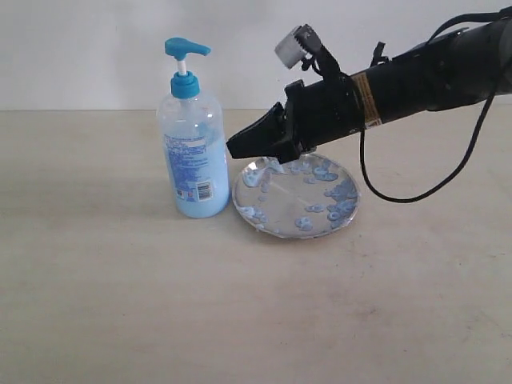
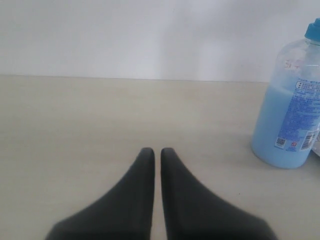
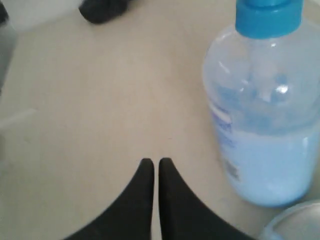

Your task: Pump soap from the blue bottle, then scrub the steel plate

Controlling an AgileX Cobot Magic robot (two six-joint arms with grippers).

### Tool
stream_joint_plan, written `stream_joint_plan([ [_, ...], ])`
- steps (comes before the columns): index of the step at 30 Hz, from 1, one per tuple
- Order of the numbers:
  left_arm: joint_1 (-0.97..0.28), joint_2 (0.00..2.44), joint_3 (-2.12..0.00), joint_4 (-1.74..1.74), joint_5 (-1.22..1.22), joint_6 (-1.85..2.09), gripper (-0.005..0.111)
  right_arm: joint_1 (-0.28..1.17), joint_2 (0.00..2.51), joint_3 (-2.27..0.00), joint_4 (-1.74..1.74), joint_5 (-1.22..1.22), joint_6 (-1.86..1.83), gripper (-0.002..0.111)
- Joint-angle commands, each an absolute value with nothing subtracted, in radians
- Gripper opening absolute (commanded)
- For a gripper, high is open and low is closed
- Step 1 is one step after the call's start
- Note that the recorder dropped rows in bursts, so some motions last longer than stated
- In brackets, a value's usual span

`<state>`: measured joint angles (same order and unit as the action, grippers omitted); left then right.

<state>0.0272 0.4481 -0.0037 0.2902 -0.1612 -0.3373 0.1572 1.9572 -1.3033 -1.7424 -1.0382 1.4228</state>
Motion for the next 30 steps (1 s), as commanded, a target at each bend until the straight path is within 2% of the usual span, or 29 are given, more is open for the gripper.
stream_joint_plan([
  [1, 0.026, 0.445, 0.000, 0.295, -0.156, -0.349, 0.004, 0.097, 1.955, -1.302, -1.744, -1.198, 1.857, 0.000],
  [4, 0.026, 0.445, 0.000, 0.295, -0.156, -0.349, 0.004, 0.045, 1.946, -1.293, -1.744, -1.221, 2.097, 0.000],
  [16, 0.026, 0.445, 0.000, 0.295, -0.156, -0.349, 0.004, -0.002, 1.928, -0.936, -1.744, -1.201, 1.933, 0.000],
  [22, 0.026, 0.445, 0.000, 0.295, -0.160, -0.348, 0.004, -0.088, 1.880, -0.964, -1.744, -0.877, 1.844, 0.000],
  [30, 0.026, 0.445, 0.000, 0.295, -0.160, -0.348, 0.004, -0.109, 1.697, -1.117, -1.744, -0.517, 1.392, 0.000],
])
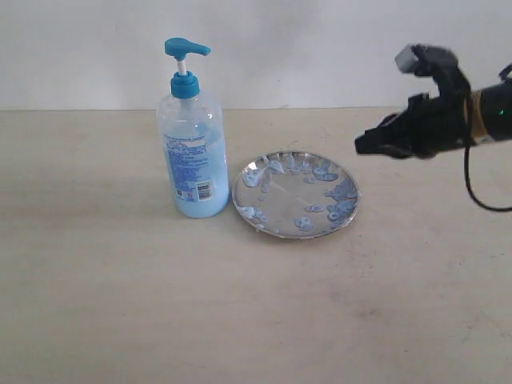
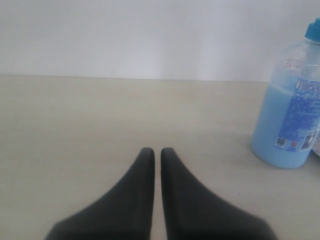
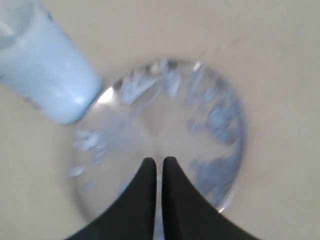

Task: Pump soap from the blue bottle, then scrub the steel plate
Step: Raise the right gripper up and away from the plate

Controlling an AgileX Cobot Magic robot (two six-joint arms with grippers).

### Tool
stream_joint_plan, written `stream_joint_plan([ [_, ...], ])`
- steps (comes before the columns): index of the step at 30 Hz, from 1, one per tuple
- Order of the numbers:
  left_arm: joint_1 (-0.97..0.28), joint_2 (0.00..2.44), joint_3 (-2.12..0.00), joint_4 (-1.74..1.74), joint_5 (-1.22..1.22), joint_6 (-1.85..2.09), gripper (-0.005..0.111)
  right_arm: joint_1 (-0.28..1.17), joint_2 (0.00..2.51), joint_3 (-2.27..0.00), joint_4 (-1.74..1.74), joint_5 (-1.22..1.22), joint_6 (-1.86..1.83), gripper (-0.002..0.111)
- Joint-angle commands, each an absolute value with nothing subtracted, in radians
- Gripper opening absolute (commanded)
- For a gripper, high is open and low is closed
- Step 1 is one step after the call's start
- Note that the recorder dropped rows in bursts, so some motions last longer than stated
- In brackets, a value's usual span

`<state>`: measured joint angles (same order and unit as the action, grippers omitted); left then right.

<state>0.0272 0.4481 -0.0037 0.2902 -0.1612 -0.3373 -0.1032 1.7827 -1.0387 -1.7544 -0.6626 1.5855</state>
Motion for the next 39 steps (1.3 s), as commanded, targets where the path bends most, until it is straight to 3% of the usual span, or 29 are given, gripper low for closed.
stream_joint_plan([
  [1, 0.026, 0.445, 0.000, 0.295, -0.160, -0.348, 0.004, -0.109, 1.680, -1.148, -1.709, -0.482, 1.363, 0.000],
  [9, 0.026, 0.445, 0.000, 0.295, -0.163, -0.348, 0.004, -0.109, 1.632, -1.383, -1.092, -0.417, 1.332, 0.000],
  [14, 0.026, 0.445, 0.000, 0.295, -0.166, -0.348, 0.004, -0.109, 1.628, -1.396, -0.622, -0.697, 1.375, 0.000],
  [20, 0.026, 0.445, 0.000, 0.295, -0.168, -0.348, 0.004, -0.109, 1.628, -1.396, -0.421, -1.060, 1.438, 0.000],
  [28, 0.026, 0.445, 0.000, 0.295, -0.186, -0.348, 0.004, -0.109, 1.627, -1.398, -0.821, -1.165, 0.788, 0.000],
  [31, 0.026, 0.445, 0.000, 0.295, -0.193, -0.348, 0.004, -0.107, 1.627, -1.398, -1.222, -1.046, 0.607, 0.000],
  [34, 0.026, 0.445, 0.000, 0.295, -0.193, -0.348, 0.004, -0.065, 1.629, -1.398, -1.744, -0.767, 0.512, 0.000],
  [39, 0.026, 0.443, 0.000, 0.295, -0.194, -0.348, 0.004, -0.037, 1.684, -1.349, -1.744, -0.455, 0.488, 0.000],
])
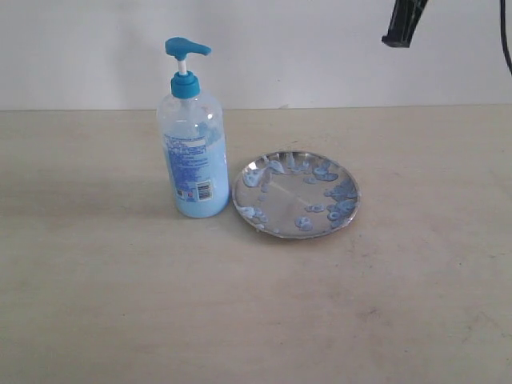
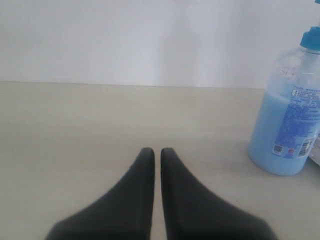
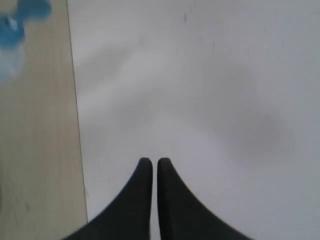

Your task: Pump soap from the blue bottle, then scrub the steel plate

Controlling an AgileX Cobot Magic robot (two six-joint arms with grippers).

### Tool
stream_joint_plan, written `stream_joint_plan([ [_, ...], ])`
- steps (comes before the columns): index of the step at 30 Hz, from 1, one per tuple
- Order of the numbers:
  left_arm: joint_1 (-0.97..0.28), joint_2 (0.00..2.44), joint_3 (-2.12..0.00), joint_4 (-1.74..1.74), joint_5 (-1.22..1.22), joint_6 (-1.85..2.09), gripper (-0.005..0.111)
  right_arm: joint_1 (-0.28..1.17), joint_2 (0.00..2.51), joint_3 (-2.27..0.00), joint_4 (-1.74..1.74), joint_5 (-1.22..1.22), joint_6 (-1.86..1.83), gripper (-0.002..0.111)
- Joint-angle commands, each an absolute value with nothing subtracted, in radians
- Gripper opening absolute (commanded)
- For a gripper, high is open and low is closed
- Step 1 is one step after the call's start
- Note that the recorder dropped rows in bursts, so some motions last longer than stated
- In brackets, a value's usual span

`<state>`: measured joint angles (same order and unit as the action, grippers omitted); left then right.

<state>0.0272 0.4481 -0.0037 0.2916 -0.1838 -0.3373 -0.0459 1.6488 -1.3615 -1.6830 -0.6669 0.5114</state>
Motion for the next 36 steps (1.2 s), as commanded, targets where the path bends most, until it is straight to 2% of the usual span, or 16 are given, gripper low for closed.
stream_joint_plan([
  [1, 0.026, 0.443, 0.000, 0.295, -0.194, -0.348, 0.004, -0.034, 1.700, -1.349, -1.744, -0.453, 0.488, 0.000],
  [5, 0.026, 0.443, 0.000, 0.295, -0.194, -0.348, 0.004, 0.011, 1.797, -1.349, -1.744, -0.364, 0.704, 0.000],
  [9, 0.026, 0.443, 0.000, 0.295, -0.194, -0.348, 0.004, 0.083, 1.896, -1.349, -1.744, -0.262, 1.334, 0.000],
  [12, 0.026, 0.443, 0.000, 0.295, -0.194, -0.348, 0.004, 0.105, 1.920, -1.349, -1.744, -0.407, 1.572, 0.000],
  [18, 0.026, 0.443, 0.000, 0.295, -0.194, -0.348, 0.004, 0.107, 1.971, -1.349, -1.744, -0.815, 1.754, 0.000],
  [21, 0.026, 0.443, 0.000, 0.295, -0.194, -0.348, 0.004, 0.107, 2.002, -1.349, -1.744, -0.930, 1.878, 0.000],
  [25, 0.026, 0.443, 0.000, 0.295, -0.194, -0.348, 0.004, 0.107, 2.036, -1.349, -1.744, -0.826, 1.943, 0.000],
  [33, 0.026, 0.443, 0.000, 0.295, -0.194, -0.348, 0.004, 0.129, 2.105, -1.349, -1.744, -0.352, 1.797, 0.000],
  [36, 0.026, 0.443, 0.000, 0.295, -0.194, -0.348, 0.004, 0.129, 2.128, -1.349, -1.744, -0.453, 1.791, 0.000],
])
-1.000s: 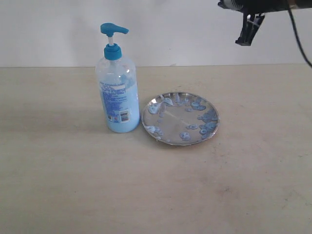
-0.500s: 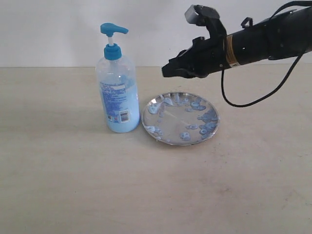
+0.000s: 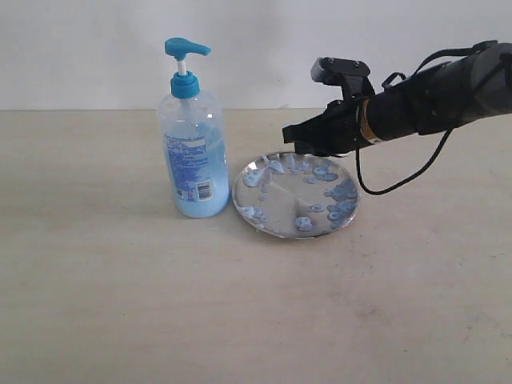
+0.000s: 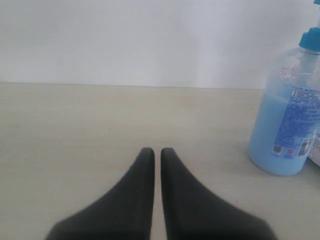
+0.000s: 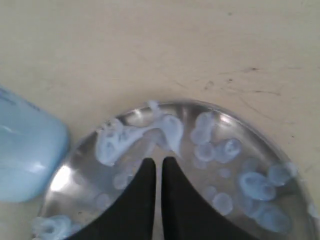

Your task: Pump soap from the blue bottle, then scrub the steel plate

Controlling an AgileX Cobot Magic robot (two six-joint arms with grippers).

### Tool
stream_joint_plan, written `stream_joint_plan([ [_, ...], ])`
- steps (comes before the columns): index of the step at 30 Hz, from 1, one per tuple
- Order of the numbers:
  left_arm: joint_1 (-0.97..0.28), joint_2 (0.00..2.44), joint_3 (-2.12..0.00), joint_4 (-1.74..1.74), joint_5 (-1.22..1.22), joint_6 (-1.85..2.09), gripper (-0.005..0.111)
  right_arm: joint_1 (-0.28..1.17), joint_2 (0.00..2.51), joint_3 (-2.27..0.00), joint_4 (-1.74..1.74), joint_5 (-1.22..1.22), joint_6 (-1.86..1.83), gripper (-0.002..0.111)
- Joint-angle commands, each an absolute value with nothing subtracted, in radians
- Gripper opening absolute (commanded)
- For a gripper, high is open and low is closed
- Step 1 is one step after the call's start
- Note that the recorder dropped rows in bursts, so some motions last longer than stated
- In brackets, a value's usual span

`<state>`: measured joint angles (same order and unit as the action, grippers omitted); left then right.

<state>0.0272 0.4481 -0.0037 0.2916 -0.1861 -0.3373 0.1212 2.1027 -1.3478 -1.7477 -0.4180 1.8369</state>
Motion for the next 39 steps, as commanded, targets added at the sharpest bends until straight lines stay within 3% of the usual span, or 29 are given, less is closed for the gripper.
stream_joint_plan([
  [1, 0.026, 0.443, 0.000, 0.295, -0.194, -0.348, 0.004, 0.129, 2.132, -1.342, -1.744, -0.539, 1.791, 0.000],
  [6, 0.026, 0.443, 0.000, 0.295, -0.194, -0.348, 0.004, 0.129, 2.116, -1.293, -1.744, -0.805, 1.778, 0.000],
  [21, 0.026, 0.444, 0.000, 0.295, -0.194, -0.348, 0.004, 0.017, 2.113, -1.141, -1.744, -0.547, 1.781, 0.000],
  [26, 0.026, 0.444, 0.000, 0.295, -0.194, -0.348, 0.004, 0.010, 2.113, -1.188, -1.744, -0.327, 1.753, 0.000],
  [39, 0.026, 0.444, 0.000, 0.295, -0.194, -0.348, 0.004, 0.046, 2.201, -1.471, -1.733, -0.413, 1.709, 0.000],
])
